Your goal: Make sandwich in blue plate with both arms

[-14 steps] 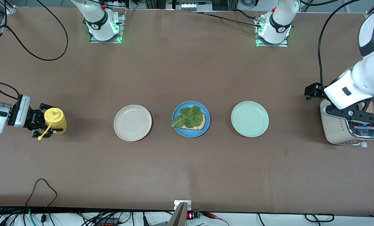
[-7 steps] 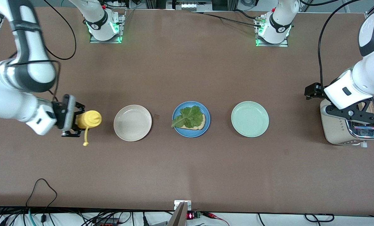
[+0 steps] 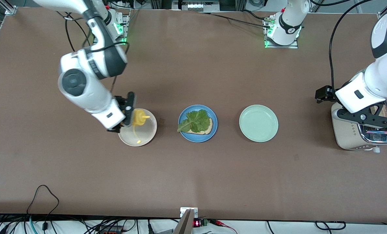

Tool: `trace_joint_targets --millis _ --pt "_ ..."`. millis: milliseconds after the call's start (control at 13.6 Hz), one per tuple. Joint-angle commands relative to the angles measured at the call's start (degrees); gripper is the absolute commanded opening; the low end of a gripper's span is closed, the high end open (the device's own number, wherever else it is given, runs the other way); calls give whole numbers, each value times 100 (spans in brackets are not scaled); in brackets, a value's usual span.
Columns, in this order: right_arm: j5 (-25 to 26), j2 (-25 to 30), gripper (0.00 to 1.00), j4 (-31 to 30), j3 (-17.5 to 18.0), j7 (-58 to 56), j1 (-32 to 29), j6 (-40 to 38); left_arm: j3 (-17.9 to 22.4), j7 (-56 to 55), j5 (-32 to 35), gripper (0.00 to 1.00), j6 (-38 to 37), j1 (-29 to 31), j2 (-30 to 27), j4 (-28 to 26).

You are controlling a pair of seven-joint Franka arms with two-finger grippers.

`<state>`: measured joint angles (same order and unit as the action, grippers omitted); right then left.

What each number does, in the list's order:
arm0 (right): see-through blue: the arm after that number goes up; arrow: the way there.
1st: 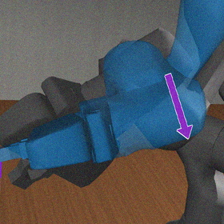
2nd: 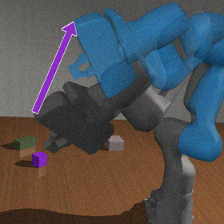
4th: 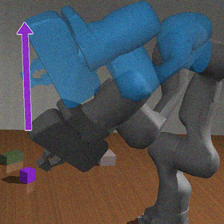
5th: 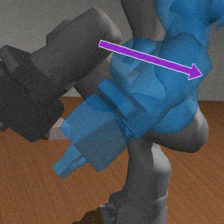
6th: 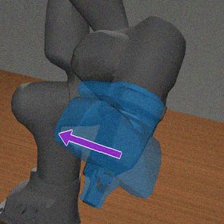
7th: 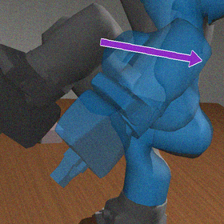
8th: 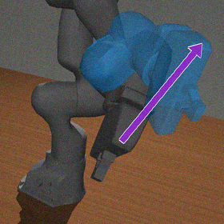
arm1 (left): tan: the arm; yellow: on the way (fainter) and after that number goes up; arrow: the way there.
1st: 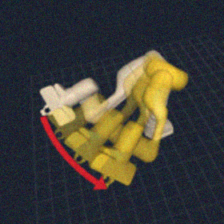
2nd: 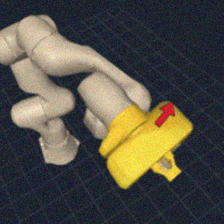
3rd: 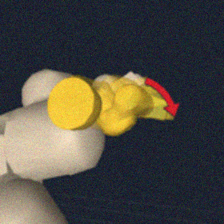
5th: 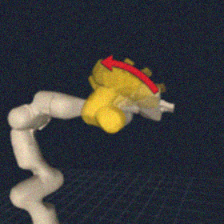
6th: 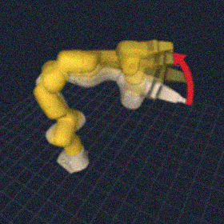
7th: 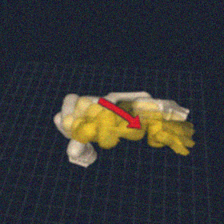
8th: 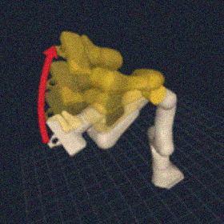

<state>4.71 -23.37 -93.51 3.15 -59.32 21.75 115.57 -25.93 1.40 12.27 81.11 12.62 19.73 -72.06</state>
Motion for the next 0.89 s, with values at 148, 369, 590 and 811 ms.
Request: trace_joint_targets --millis 148,369,590,811 --pt "724 -580 0 333 -375 1000 1031 45 0 -34 -93 100 -96 12 -75 34" --pt "716 -1019 0 640 -841 1037 1612 36 0 -34 -93 100 -96 12 -75 34" --pt "698 -1214 0 825 -982 1037 1789 36 0 -34 -93 100 -96 12 -75 34" --pt "680 -1188 0 825 -1036 1063 1737 27 0 -34 -93 100 -96 12 -75 34"
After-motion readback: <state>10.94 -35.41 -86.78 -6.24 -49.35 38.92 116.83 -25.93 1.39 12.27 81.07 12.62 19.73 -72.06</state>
